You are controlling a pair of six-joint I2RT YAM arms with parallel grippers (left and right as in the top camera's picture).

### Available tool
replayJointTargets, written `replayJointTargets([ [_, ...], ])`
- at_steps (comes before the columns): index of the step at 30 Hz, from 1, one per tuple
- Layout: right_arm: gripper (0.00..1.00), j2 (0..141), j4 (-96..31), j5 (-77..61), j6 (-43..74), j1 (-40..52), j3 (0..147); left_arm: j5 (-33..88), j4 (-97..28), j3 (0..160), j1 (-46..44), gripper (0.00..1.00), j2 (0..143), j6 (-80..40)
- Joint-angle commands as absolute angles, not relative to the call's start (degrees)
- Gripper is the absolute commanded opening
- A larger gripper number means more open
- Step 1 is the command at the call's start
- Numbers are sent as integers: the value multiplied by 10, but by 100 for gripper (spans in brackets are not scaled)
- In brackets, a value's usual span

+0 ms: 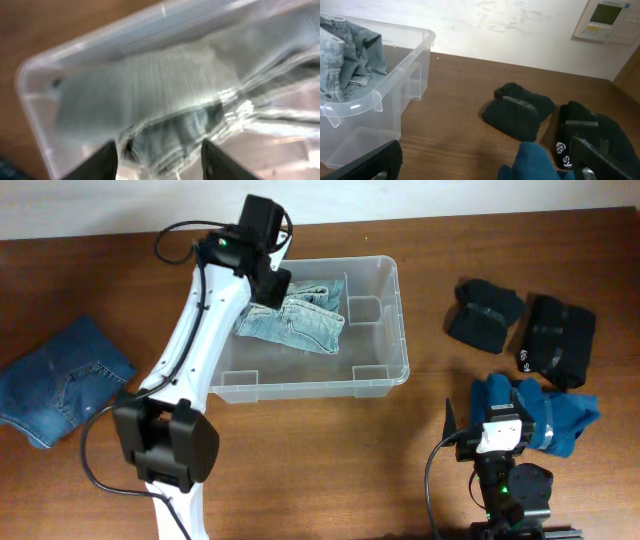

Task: Pack container
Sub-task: 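Lower the light blue jeans into the bin and release them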

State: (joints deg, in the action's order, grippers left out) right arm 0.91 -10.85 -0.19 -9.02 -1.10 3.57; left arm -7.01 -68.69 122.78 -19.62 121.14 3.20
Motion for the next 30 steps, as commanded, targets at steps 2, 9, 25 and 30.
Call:
replayJointTargets([
  [2, 98, 5, -110, 3, -87, -16, 32, -62, -852, 1371, -201, 64, 1209, -6],
  [9, 98, 5, -110, 3, -87, -16, 32, -73, -807, 1416, -209, 66, 1216, -4],
  [25, 98, 5, -110, 3, -87, -16, 32, -73, -734, 1416, -210, 64, 1338, -4],
  [30, 98, 5, -110, 3, -87, -16, 32, -72, -803, 1416, -210, 64, 1340, -4],
])
